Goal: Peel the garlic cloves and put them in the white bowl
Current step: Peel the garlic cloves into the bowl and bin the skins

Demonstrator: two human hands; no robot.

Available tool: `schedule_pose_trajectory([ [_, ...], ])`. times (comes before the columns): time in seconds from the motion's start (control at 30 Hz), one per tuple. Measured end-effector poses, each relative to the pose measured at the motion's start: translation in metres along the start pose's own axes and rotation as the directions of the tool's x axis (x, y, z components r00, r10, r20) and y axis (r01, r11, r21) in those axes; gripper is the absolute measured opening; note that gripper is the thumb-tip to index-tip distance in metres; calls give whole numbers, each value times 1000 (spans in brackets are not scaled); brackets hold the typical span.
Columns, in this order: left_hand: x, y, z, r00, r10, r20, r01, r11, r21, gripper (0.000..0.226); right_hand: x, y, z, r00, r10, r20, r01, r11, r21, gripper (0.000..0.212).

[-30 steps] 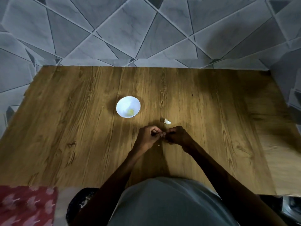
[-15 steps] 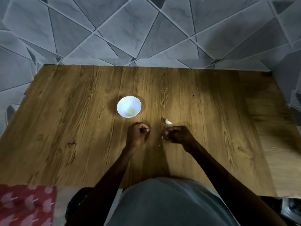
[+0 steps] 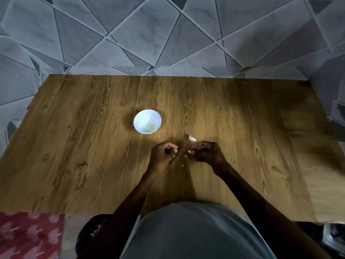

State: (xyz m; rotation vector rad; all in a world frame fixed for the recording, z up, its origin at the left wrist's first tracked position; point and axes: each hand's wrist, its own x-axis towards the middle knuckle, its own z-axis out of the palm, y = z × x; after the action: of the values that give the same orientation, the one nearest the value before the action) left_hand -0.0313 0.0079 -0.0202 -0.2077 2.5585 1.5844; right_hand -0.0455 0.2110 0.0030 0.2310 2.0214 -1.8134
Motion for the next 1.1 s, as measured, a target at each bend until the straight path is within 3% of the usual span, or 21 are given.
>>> schedule_pose_trajectory([
  [0.1,-7,11,6,991,-25,133,42,991,-127,10,-1,-2,1,1000,-30,-6,30,999,-25,28],
  [0.43,-20,27,14,983,-77,166,110,974,-198,12,-7,-7,7,988,-142,-59,112,927,-357,32],
  [0.57,-24,31,12,991,-42,130,67,979,-195,12,-13,-8,10,991,-109,-74,81,947,-311,37],
  [0.73,-29,30,13,984,150,98,-143,987,-76,15,-15,-11,1,999,-36,-5,35,983,-181,36],
  [0.93,-28,34,12,941,323,100,-333,937,104,9,-4,-13,-2,970,242,34,-240,968,-68,33],
  [1.03,-25,32,11,928,354,115,-366,922,122,10,0,-14,-5,961,274,31,-272,960,-64,29],
  [1.1,-25,33,13,959,272,82,-276,960,46,10,-3,-17,-3,970,243,29,-242,969,-44,30],
])
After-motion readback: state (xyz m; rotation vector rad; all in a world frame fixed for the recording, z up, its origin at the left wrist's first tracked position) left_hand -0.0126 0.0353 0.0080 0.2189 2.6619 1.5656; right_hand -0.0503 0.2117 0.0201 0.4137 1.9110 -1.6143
